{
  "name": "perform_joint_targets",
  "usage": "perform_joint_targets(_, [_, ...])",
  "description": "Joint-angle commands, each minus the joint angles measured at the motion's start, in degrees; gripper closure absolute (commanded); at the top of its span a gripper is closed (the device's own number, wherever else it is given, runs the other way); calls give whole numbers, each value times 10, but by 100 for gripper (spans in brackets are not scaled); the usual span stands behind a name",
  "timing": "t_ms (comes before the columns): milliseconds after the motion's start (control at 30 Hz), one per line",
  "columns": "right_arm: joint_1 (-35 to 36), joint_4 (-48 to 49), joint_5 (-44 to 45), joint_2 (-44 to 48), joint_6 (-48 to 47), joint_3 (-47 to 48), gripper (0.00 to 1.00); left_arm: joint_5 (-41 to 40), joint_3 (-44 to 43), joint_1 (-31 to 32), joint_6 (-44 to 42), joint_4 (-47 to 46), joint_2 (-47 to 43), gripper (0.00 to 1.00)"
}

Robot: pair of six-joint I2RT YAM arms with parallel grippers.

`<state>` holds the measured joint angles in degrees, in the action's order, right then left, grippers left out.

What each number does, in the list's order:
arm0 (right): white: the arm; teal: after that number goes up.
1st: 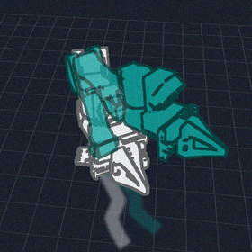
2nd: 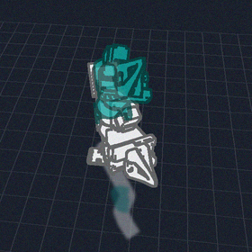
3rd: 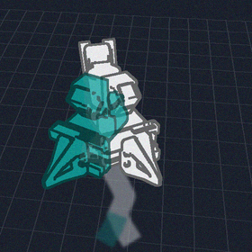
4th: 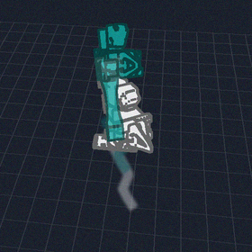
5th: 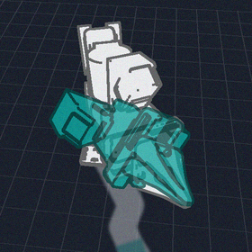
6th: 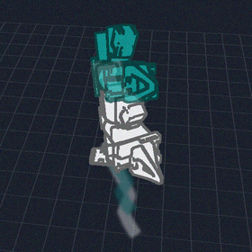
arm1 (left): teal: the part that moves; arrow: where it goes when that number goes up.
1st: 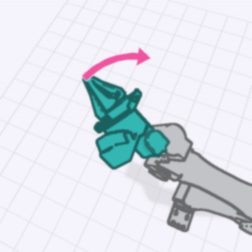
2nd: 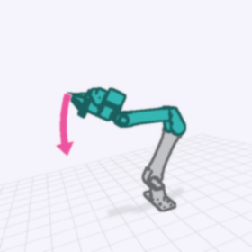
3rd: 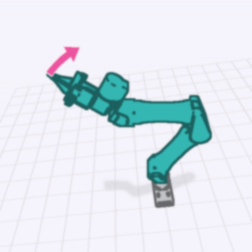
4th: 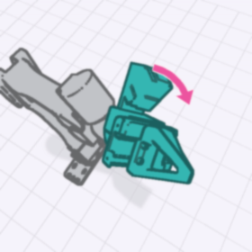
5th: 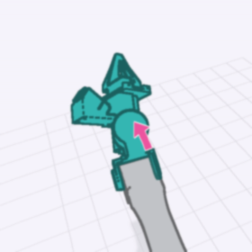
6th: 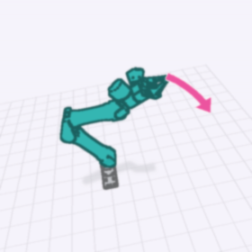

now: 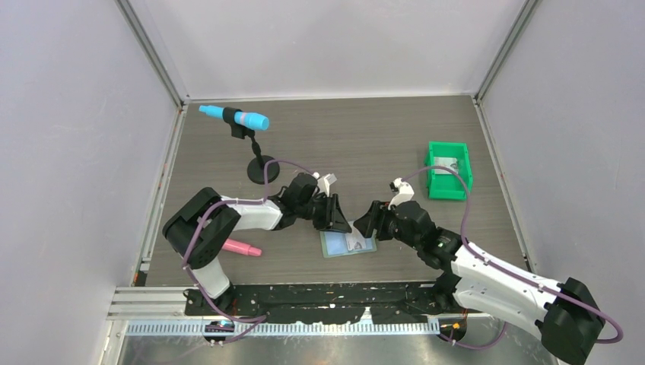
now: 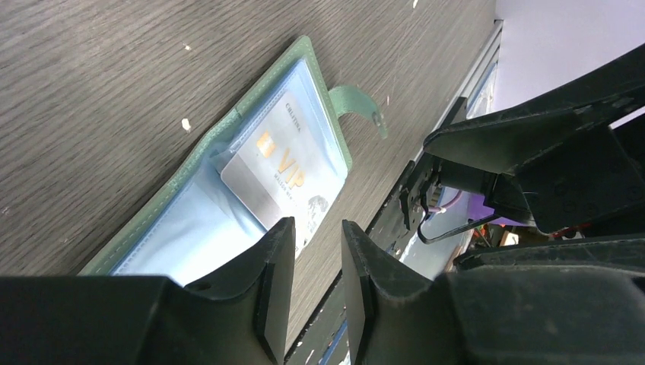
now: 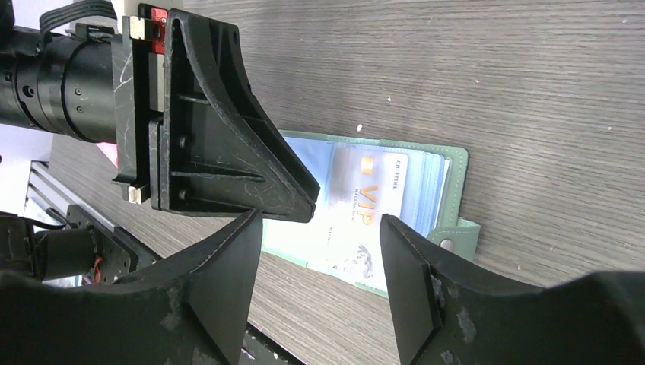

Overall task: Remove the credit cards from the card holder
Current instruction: Remove the credit card from the card holder.

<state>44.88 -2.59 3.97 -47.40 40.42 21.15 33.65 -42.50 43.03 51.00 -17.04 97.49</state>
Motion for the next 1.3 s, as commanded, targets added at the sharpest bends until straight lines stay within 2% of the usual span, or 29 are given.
perform_joint_targets(0, [-1, -23, 12, 8, -18, 28, 37, -12, -14, 2, -13, 7, -19, 69])
perform_joint_targets(100, [-1, -10, 3, -2, -19, 31, 42, -41, -8, 1, -21, 32, -42, 69])
perform_joint_targets(200, [-1, 10, -18, -28, -17, 28, 53, -72, 2, 1, -32, 57, -69, 67])
perform_joint_targets(367, [-1, 48, -31, -70, -16, 26, 60, -96, 20, 1, -38, 63, -96, 61])
perform_joint_targets(567, [-6, 88, -31, -144, -10, 19, 63, -85, 30, 2, -11, 6, -65, 56])
perform_joint_targets(733, [-8, 102, -27, -169, -5, 7, 64, -94, 48, 8, 3, -35, -47, 51])
perform_joint_targets(1033, [-10, 111, -14, -192, 11, -17, 66, -89, 67, 18, 42, -119, -1, 51])
perform_joint_targets(1267, [-11, 124, -5, -193, 27, -44, 68, -96, 66, 28, 43, -126, 2, 54])
